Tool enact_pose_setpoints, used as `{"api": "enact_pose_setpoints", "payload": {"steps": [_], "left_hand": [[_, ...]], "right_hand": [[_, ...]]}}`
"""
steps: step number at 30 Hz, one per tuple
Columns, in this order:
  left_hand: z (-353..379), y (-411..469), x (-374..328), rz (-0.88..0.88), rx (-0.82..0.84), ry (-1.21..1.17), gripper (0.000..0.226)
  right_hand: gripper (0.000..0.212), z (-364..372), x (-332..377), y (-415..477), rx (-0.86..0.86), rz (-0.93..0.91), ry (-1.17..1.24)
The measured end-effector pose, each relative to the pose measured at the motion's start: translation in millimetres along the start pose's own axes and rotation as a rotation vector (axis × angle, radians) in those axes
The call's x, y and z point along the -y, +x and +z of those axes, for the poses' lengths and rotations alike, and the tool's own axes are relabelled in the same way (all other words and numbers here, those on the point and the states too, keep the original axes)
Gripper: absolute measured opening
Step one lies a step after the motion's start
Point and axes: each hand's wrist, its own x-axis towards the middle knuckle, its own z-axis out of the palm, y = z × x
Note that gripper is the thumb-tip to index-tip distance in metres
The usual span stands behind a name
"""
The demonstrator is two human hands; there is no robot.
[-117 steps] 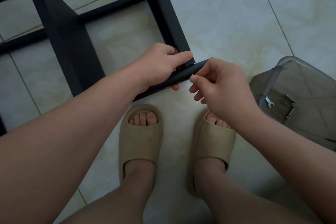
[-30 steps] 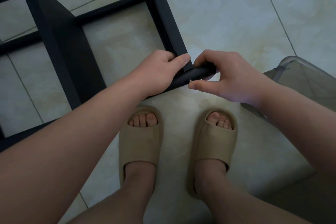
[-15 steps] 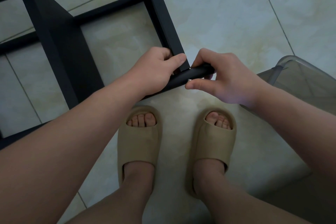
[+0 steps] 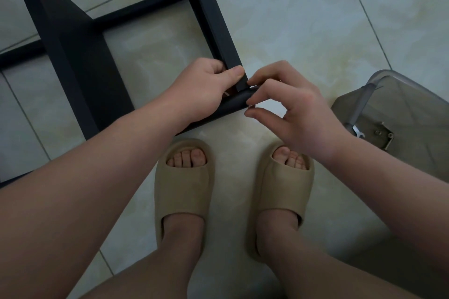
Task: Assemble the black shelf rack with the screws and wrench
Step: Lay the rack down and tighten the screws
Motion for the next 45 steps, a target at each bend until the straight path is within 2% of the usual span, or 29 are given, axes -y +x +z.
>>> {"api": "enact_pose_setpoints", "payload": {"steps": [10, 16, 24, 26, 29, 32, 34, 40, 45], "left_hand": [[1.4, 2.6, 2.8, 0.006, 0.006, -0.025, 0.048], [0.5, 2.7, 3.1, -0.015, 0.034, -0.045, 0.039], [-1.9, 3.2, 1.6, -0.032, 0.094, -0.040, 0.054], [-1.8, 2.0, 0.2, -0.039, 0.098, -0.039, 0.062], [-1.4, 3.5, 1.3, -0.039, 0.076, -0.035, 0.070], [-0.5, 6.2, 5.8, -0.035, 0.052, -0.006, 0.065], [0.2, 7.5, 7.8, -0.027, 0.040, 0.010, 0.060], [0.1, 7.7, 8.2, -0.019, 0.032, 0.013, 0.056], [1.3, 6.8, 7.3, 0.001, -0.004, 0.032, 0.053]], "right_hand": [[0.013, 14.5, 3.3, -3.2, -0.132, 0.025, 0.015], [0.017, 3.5, 7.6, 5.0, -0.023, 0.153, 0.100], [0.038, -10.4, 8.0, 18.6, 0.033, 0.285, 0.038], [0.038, -10.7, 6.9, 17.2, 0.053, 0.272, 0.032], [0.028, -5.3, 6.9, 10.2, 0.012, 0.158, -0.047], [0.017, 3.3, 5.3, 2.8, -0.067, 0.070, -0.060], [0.016, 5.7, 4.2, 1.9, -0.078, 0.095, -0.001], [0.013, -4.3, 4.6, 6.5, 0.023, 0.168, 0.128], [0.033, -10.6, 7.4, 14.4, 0.055, 0.280, 0.113]]}}
